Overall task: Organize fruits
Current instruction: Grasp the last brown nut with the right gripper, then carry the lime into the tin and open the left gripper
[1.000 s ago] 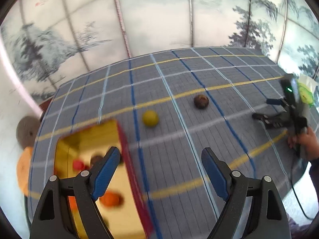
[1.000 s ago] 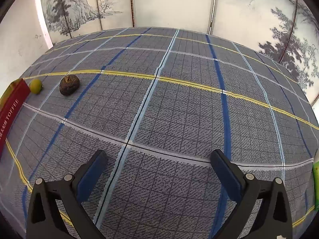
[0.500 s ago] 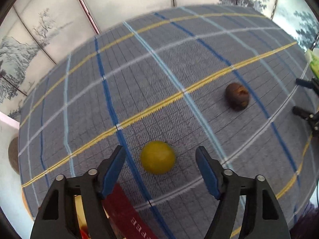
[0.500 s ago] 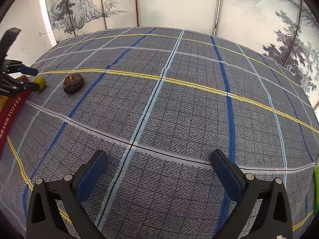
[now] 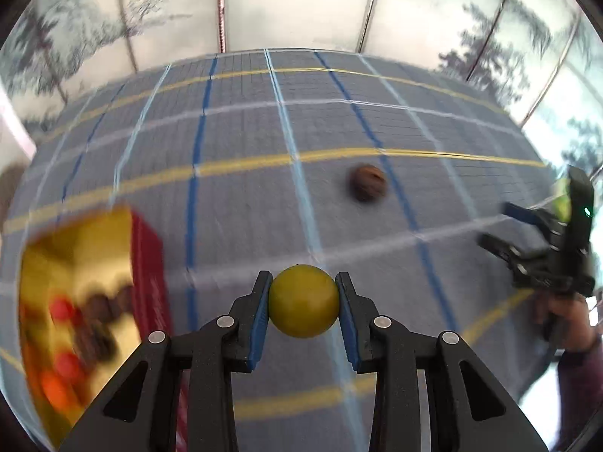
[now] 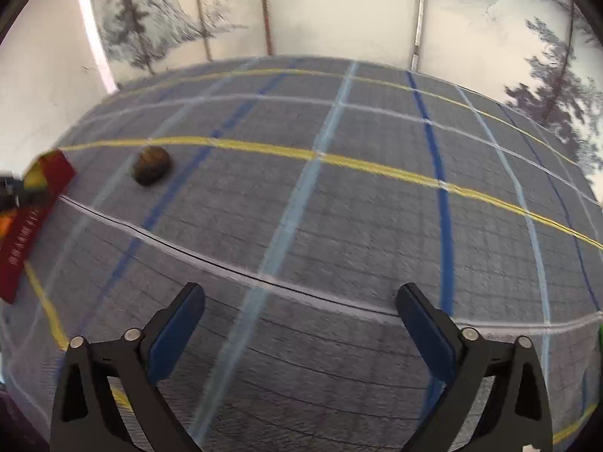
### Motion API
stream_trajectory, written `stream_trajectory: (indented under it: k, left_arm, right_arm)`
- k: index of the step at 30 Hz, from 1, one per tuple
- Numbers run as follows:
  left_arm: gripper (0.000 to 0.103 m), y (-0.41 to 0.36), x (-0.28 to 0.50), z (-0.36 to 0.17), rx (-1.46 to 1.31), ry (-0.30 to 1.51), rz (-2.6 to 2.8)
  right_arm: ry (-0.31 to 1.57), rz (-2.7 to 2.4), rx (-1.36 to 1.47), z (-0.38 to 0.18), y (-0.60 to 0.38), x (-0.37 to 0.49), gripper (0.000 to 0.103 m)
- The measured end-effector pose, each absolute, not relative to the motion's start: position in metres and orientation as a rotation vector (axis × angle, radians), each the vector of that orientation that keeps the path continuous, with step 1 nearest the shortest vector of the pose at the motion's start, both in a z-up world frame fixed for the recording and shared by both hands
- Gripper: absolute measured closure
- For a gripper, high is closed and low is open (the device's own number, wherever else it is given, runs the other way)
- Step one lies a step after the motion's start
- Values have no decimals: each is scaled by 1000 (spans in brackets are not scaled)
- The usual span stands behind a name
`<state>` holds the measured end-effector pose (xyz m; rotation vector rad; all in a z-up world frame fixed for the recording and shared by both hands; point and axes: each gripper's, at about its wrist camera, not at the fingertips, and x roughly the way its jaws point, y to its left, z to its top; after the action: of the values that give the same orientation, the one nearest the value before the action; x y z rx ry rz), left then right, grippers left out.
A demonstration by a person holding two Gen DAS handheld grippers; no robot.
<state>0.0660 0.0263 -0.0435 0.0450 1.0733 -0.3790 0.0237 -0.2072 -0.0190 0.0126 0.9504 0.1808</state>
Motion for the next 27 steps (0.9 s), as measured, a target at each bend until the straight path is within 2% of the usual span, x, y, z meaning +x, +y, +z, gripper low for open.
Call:
stream_trajectory:
  k: [5, 10, 13, 15, 19, 27]
  left_arm:
    - [68, 35, 16, -32, -51, 1065, -371]
    - [68, 54, -8, -13, -60, 1020, -318]
    - [67, 71, -20, -5, -70, 1005, -282]
    - [68, 82, -25, -2, -81, 999, -260]
    - [67, 101, -34, -1, -102, 982, -216]
    - [67, 138, -53, -8, -135, 925, -123]
  right_arm:
    - [851, 385, -27, 23, -161, 43, 12]
    - [860, 501, -107, 11, -106, 90, 14]
    - [882, 484, -165, -5, -84, 110, 25]
    - [916, 487, -178, -15, -80, 119, 44]
    - [953, 477, -189, -27, -75, 126, 65]
    - [877, 494, -43, -7, -93, 47, 67]
